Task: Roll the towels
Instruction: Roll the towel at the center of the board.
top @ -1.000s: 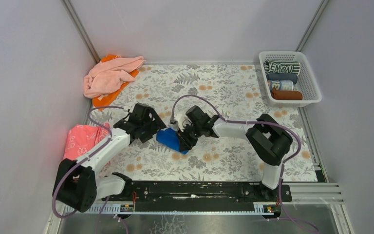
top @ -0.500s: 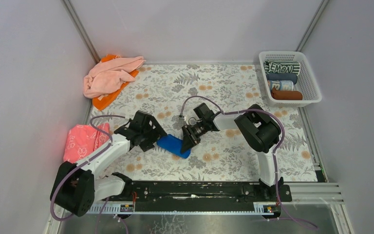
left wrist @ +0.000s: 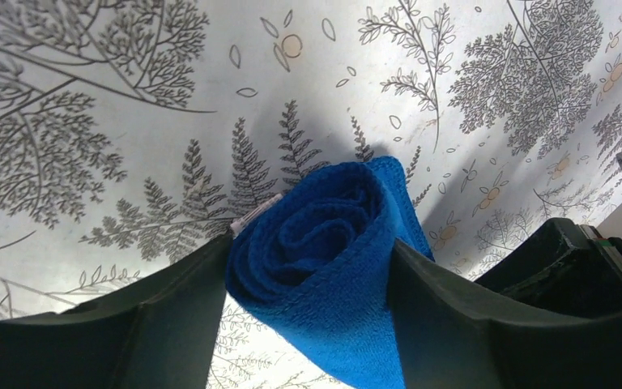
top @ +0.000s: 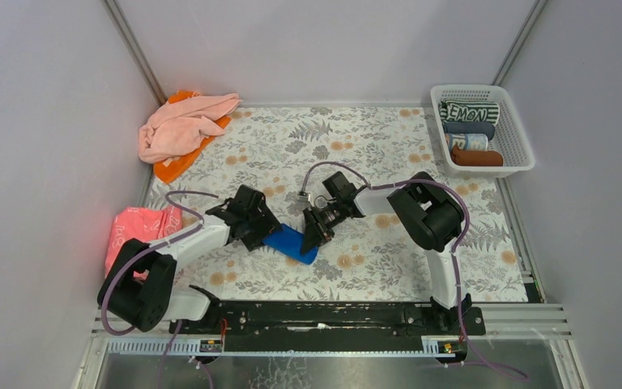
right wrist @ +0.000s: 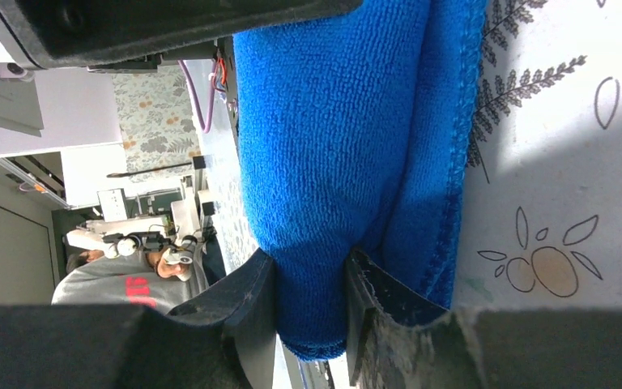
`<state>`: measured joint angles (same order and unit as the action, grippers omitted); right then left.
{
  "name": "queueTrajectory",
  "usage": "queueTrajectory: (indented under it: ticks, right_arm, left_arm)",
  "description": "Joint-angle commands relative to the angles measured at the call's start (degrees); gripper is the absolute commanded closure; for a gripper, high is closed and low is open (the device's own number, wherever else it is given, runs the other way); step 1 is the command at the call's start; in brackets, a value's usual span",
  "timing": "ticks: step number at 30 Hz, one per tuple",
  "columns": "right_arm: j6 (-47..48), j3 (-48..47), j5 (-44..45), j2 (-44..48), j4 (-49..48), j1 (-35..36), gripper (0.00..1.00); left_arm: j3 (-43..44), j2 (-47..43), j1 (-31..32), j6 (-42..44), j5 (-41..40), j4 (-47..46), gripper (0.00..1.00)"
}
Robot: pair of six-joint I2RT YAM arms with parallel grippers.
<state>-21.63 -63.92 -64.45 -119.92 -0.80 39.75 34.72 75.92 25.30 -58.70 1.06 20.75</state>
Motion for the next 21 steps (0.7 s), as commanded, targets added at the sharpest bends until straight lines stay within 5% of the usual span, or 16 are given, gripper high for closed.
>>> queueTrajectory:
  ticks: [1,12,21]
  right_arm:
    - [1.7,0.1,9.3,-0.7,6.7,0.3,0.79]
    - [10.5,1.1,28.3,16.6,13.2,2.2,0.36]
    - [21.9,0.6,59.9,28.7,14.1,15.9,0.23]
  left_arm:
    - [-1.7,2.9,0.6,1.3,-2.6,-1.1,0.38]
    - [-0.6,6.5,0.9,4.8,-1.5,0.0,0.5]
    - [2.4,8.2,1.1,7.6,-0.6,3.1,0.5]
